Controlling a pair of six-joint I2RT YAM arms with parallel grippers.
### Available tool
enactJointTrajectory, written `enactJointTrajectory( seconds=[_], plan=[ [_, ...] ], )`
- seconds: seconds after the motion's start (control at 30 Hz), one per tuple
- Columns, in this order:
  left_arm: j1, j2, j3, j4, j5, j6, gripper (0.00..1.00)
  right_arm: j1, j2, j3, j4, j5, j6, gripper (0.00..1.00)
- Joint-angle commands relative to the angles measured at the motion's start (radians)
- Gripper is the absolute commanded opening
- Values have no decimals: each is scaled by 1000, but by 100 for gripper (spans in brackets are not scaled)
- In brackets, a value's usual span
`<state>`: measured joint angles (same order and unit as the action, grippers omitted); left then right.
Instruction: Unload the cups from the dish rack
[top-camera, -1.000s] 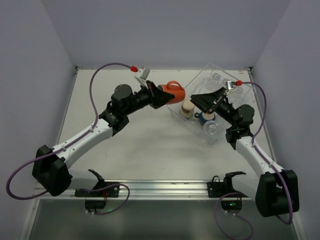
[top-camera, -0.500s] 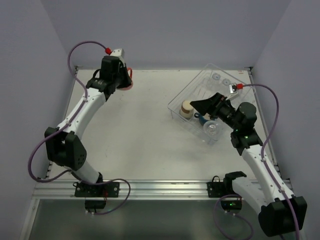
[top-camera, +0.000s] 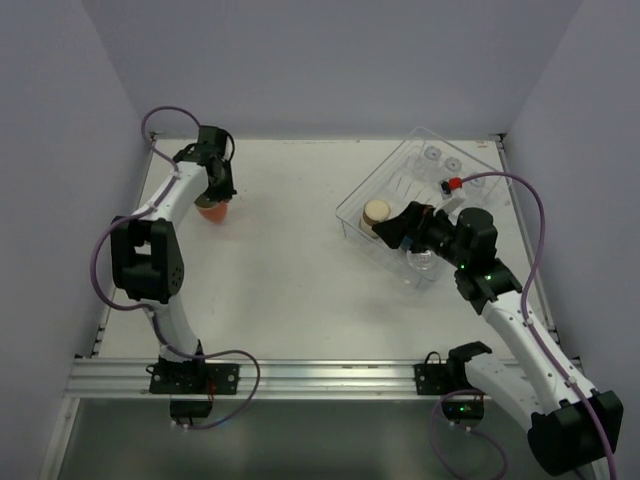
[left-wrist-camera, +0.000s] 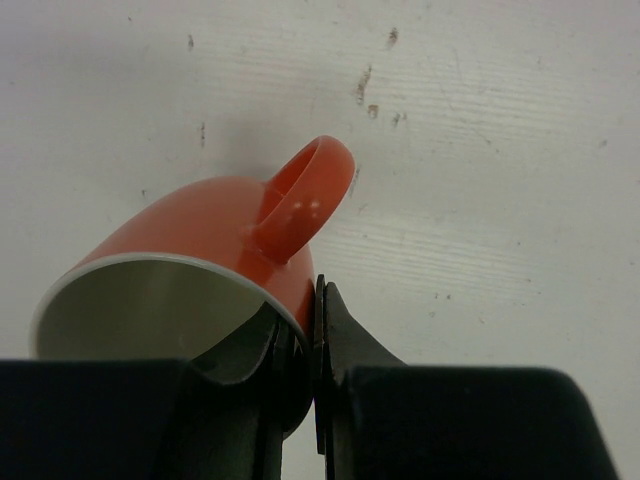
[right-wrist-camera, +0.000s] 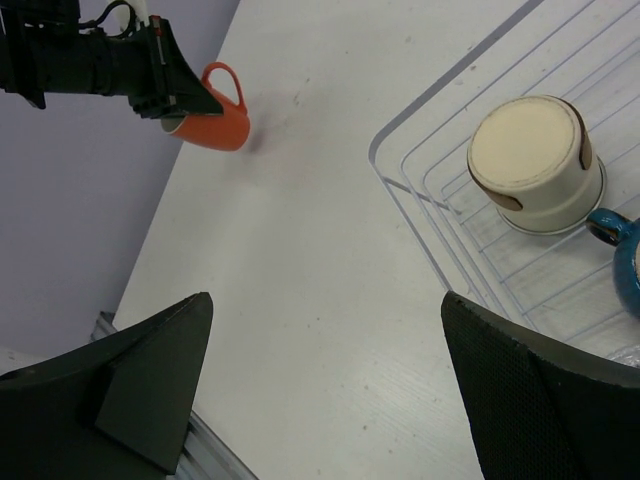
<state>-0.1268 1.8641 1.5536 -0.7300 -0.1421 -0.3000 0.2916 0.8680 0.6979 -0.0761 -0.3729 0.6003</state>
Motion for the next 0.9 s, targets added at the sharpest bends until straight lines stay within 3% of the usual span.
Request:
enactJointTrajectory(
  seconds=[0.0, 0.17, 0.4, 0.57, 0.6, 0.67, 0.7, 0.77, 0.83, 0.87],
  plan=[
    [27, 26, 76, 11, -25, 53, 0, 11, -14, -5, -5, 43, -39, 99],
    [41, 67, 102, 11, -106, 71, 0, 15, -3, -9, -1, 48, -43, 99],
    [70, 130, 134, 6, -59, 65, 0, 20, 3, 0, -14, 74, -53, 99],
    [78, 106, 85, 33, -82, 61, 27, 20, 11, 0, -21, 91, -57, 99],
    [78, 101, 77, 37, -86, 62, 38, 21, 11, 3, -21, 91, -57, 99],
    [78, 92, 60, 40, -111, 62, 48, 21, 8, 3, -28, 97, -59, 99],
    [78, 87, 57, 43, -114, 62, 59, 21, 8, 5, -28, 104, -60, 99],
    [78, 66, 56, 50, -123, 58, 68, 21, 6, 3, -30, 111, -63, 99],
    [78, 44, 57, 64, -122, 53, 83, 21, 11, 11, -40, 121, -68, 99],
    [78, 18, 65, 67, -117, 47, 100, 21, 12, 14, -44, 129, -71, 99]
  ],
)
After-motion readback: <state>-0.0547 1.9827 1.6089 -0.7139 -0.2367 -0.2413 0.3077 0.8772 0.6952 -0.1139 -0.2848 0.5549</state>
